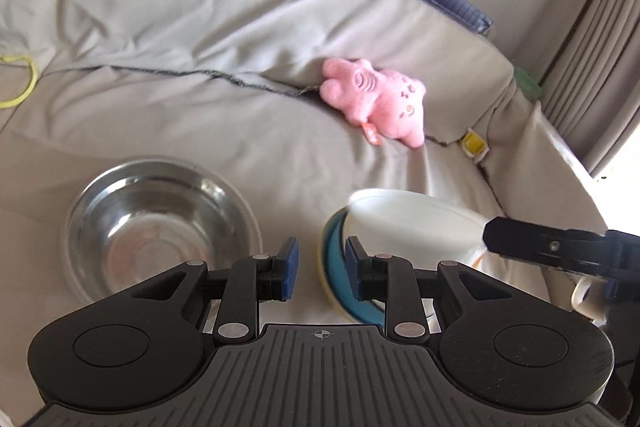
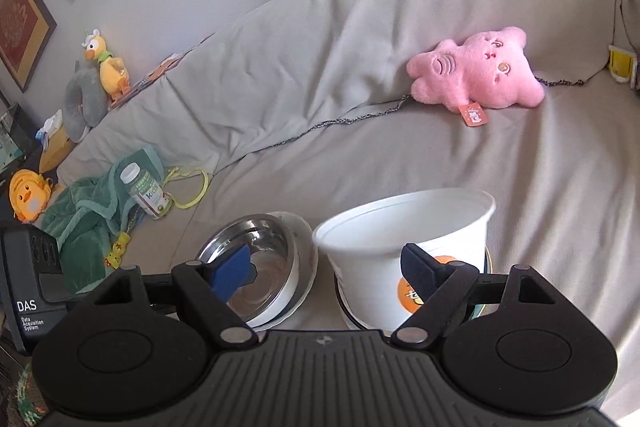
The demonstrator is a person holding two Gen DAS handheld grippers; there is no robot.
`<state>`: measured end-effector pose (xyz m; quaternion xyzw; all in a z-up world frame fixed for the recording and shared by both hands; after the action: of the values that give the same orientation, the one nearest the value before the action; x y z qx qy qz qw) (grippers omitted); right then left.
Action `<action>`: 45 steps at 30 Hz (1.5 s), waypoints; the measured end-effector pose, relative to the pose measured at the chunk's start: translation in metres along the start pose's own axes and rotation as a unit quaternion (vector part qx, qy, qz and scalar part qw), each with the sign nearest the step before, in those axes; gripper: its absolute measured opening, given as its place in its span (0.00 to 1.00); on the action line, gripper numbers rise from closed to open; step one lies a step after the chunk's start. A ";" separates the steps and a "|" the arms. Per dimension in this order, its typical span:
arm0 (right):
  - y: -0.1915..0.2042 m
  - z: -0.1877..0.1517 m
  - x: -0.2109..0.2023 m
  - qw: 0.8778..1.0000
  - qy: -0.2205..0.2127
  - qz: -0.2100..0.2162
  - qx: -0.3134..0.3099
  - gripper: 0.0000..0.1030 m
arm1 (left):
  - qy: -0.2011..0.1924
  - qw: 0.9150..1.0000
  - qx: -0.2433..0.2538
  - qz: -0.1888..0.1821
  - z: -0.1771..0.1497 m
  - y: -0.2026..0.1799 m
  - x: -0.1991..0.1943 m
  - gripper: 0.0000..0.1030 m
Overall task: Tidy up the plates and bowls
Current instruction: 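Grip the bowl stack's rim with the left gripper while the right gripper grips the opposite rim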
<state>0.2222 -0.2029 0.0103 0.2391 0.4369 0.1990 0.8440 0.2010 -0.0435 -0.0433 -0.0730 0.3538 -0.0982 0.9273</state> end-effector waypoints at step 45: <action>-0.155 -0.027 0.109 0.982 -0.001 -0.027 0.188 0.50 | 0.206 0.967 0.147 0.020 -0.017 -0.039 0.138 0.38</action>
<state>0.2784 -0.2619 -0.1627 0.3818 0.4721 0.0899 0.7895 0.2858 -0.1146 -0.1364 0.0931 0.5201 -0.1439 0.8367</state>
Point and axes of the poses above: each gripper's, at about its wrist camera, not at the fingertips, and x roughly the way its jaws point, y to its left, z to its top, the point moved 10 cm from there along x, roughly the way its jaws point, and after that the axes turned 15 degrees about x, right-handed, at the moved point
